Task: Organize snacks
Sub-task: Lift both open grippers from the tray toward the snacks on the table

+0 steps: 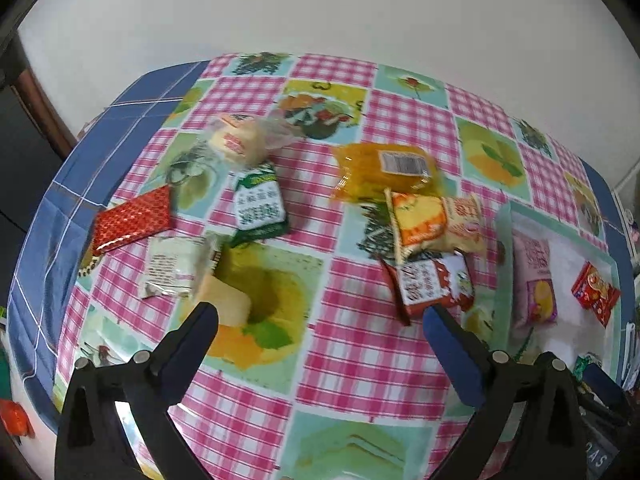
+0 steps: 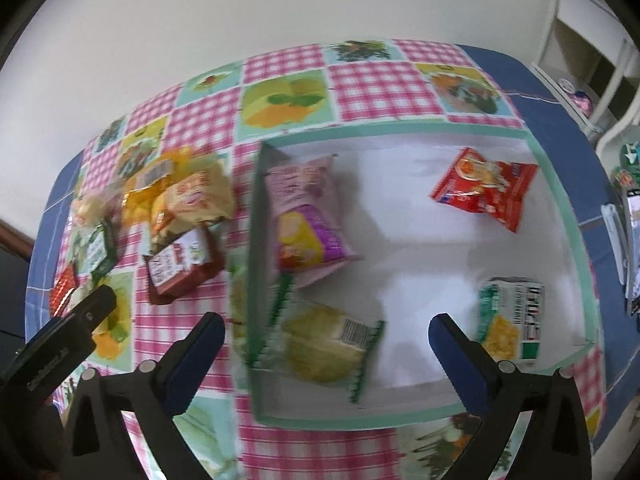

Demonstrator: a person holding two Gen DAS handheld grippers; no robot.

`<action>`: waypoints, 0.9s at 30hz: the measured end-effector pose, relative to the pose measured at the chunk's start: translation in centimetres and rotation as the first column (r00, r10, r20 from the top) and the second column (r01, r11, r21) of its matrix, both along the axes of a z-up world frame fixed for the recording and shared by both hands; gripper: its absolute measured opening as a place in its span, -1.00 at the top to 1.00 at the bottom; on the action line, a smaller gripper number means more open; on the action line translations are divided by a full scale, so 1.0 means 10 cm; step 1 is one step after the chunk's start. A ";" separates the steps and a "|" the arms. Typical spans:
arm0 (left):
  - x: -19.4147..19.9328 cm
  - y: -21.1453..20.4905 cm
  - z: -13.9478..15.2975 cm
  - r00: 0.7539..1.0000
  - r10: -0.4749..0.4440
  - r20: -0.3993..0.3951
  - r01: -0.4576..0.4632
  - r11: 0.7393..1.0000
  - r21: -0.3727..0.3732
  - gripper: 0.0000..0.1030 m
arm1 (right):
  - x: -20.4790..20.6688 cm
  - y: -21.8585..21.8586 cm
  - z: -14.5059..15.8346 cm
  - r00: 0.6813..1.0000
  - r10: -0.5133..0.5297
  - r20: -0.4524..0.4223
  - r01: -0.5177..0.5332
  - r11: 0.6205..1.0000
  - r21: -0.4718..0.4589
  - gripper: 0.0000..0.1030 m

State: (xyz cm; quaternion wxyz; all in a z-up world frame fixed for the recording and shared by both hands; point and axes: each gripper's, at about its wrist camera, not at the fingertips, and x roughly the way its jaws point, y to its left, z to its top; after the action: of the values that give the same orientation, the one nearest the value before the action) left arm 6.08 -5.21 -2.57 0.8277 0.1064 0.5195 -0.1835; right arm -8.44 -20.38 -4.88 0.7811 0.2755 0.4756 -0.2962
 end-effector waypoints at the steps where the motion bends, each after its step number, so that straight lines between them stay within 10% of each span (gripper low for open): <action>1: 0.02 0.03 0.00 1.000 0.006 0.002 -0.006 1.000 -0.002 -0.98 | 0.04 0.02 0.01 1.000 0.007 0.006 -0.007 1.000 0.000 -1.00; 27: 0.53 0.66 -0.18 0.988 0.152 0.000 -0.152 0.988 0.010 -0.98 | 0.81 0.65 0.12 0.964 0.253 0.086 -0.239 0.961 -0.141 -1.00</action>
State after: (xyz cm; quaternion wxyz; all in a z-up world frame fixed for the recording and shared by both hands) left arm 11.36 1.40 -4.37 0.8386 0.0706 0.5273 -0.1170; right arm -0.31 -13.83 -3.73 0.8516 0.1777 0.4450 -0.2123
